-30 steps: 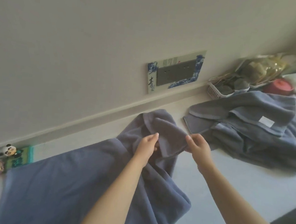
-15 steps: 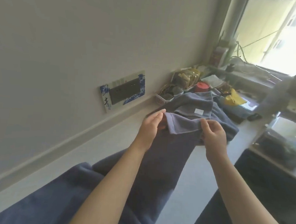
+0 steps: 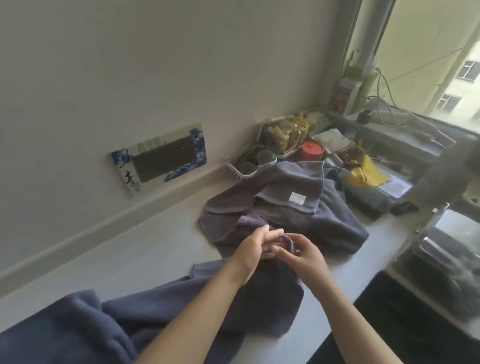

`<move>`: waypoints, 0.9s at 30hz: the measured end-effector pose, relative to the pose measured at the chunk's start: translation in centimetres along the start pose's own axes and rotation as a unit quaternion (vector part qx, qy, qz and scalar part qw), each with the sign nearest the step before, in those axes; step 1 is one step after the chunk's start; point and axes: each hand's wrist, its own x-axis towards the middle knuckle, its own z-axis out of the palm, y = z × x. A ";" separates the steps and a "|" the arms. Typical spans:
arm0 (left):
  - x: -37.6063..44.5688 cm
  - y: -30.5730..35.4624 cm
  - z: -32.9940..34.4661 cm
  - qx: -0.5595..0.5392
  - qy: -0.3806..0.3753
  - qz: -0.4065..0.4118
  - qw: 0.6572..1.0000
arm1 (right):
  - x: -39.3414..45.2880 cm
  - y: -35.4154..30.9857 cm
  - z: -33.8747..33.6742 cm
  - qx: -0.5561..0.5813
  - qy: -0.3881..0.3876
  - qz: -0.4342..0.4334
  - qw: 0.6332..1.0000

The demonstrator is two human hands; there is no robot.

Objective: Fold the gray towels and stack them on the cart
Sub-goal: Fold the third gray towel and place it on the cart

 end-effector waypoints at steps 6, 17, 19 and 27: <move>2.3 1.4 -0.3 0.170 0.066 0.045 0.982 | 3.9 -0.1 -3.2 -0.009 -0.045 -0.039 0.998; 6.3 2.3 -1.9 0.064 -0.090 -0.028 0.994 | 7.4 -3.3 -8.8 -0.019 -0.157 -0.119 0.980; 6.9 4.1 -1.1 0.097 -0.136 -0.031 0.985 | 7.4 -4.1 -9.6 -0.001 -0.164 -0.122 0.979; 9.9 10.1 -3.8 0.346 -0.135 -0.009 0.928 | 8.1 -4.9 -15.4 0.227 0.042 -0.022 0.973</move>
